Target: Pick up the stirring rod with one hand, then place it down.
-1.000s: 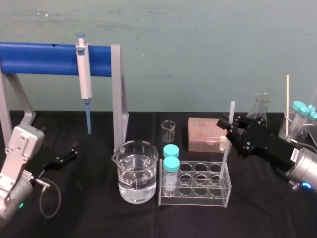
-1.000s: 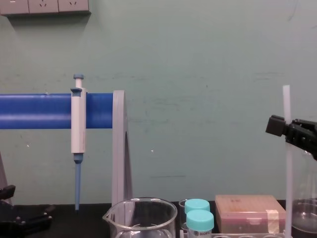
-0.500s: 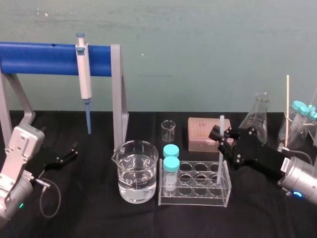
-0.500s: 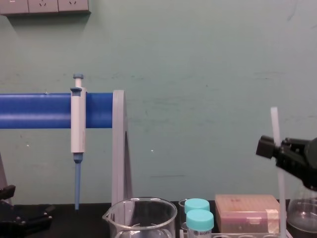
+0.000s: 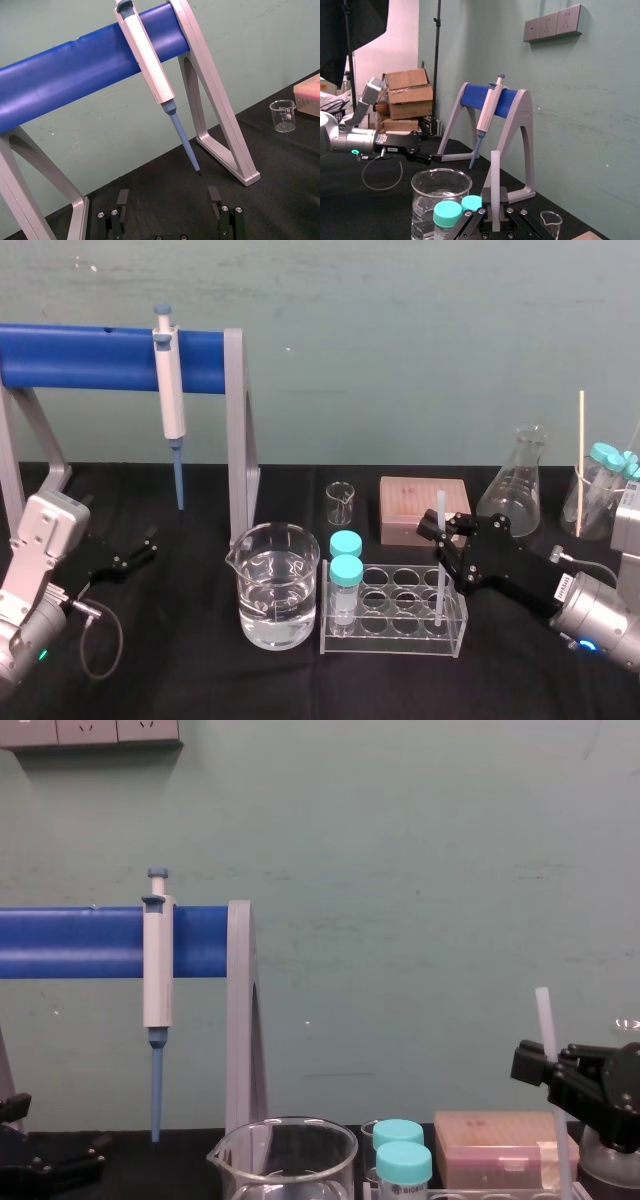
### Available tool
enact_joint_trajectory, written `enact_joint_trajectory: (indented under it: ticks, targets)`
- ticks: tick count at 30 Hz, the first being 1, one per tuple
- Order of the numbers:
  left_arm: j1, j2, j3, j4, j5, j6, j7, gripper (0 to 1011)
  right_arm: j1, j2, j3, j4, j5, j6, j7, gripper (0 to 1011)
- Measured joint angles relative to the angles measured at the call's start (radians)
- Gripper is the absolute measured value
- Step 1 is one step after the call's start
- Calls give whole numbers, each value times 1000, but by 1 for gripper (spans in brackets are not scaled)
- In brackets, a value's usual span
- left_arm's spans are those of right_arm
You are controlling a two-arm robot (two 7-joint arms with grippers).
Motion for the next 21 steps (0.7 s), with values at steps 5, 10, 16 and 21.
enact_joint_trajectory:
  ticks: [5, 10, 16, 21]
  targets:
    - [0, 0, 0, 0, 0, 0, 0, 1000, -4, -8, 4, 10, -1, 1, -7, 71]
    - [0, 0, 0, 0, 0, 0, 0, 1000, -10, -16, 8, 16, 0, 11, -12, 71]
    - [0, 0, 0, 0, 0, 0, 0, 1000, -15, -21, 9, 22, 0, 20, -16, 71]
    - [0, 0, 0, 0, 0, 0, 0, 1000, -15, -25, 10, 30, -2, 24, -18, 71]
